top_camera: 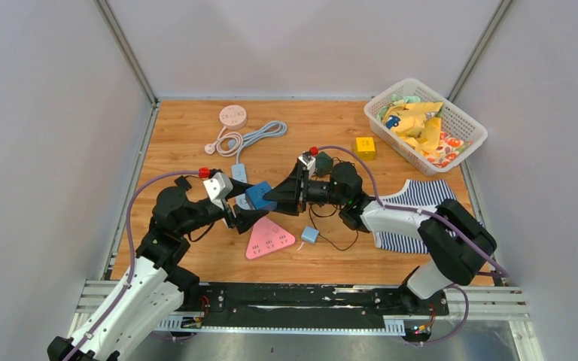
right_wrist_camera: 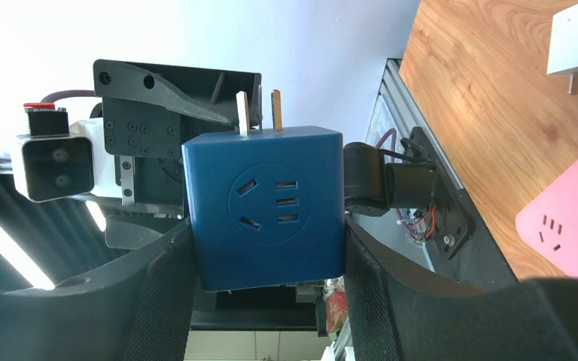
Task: Insert the plug
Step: Pick up the plug from the center of the board.
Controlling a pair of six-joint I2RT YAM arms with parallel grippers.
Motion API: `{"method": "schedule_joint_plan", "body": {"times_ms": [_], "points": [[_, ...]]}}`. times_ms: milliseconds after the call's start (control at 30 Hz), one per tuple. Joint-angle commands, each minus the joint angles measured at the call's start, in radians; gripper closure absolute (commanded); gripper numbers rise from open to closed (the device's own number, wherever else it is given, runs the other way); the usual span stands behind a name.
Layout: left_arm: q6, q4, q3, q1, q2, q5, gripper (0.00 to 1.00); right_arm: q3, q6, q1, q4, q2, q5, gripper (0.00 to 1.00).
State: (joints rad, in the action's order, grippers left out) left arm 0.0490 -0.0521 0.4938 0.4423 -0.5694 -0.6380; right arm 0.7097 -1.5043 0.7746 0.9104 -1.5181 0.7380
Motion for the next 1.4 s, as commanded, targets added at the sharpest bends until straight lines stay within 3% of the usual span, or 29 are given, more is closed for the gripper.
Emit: {"method": "schedule_joint_plan", "body": {"times_ms": [0, 200, 367, 600, 767, 867, 933, 1100, 1367], "points": [[-0.014, -0.029, 0.021, 0.009, -0.007, -0.046, 0.25, 0.021, -0.042, 0.020, 0.151, -0.014, 0.026, 0.70], [0.019, -0.029, 0.035, 0.009, -0.018, -0.052, 0.69, 0.017, -0.061, 0.020, 0.241, -0.046, 0.048, 0.66], [0.073, -0.029, 0.044, 0.009, -0.018, -0.065, 1.00, 0.002, 0.025, 0.020, 0.150, -0.009, 0.037, 0.40], [0.191, -0.029, 0.050, 0.008, -0.006, -0.037, 1.00, 0.039, 0.332, 0.018, -0.284, 0.159, -0.033, 0.13], [0.317, -0.030, 0.059, 0.009, -0.006, 0.019, 1.00, 0.041, 0.514, 0.017, -0.492, 0.261, -0.094, 0.09], [0.421, -0.029, 0.064, 0.009, -0.020, 0.027, 1.00, 0.108, 0.744, 0.028, -0.708, 0.302, -0.126, 0.09], [0.474, -0.028, 0.065, 0.009, -0.033, 0.021, 1.00, 0.165, 0.905, 0.060, -0.871, 0.347, -0.255, 0.09], [0.546, -0.028, 0.057, 0.008, -0.077, -0.023, 1.00, 0.182, 1.243, 0.200, -0.921, 0.483, -0.512, 0.09], [0.611, -0.005, 0.065, 0.007, -0.160, -0.096, 1.00, 0.090, 1.844, 0.369, -0.874, 0.571, -0.633, 0.10]]}}
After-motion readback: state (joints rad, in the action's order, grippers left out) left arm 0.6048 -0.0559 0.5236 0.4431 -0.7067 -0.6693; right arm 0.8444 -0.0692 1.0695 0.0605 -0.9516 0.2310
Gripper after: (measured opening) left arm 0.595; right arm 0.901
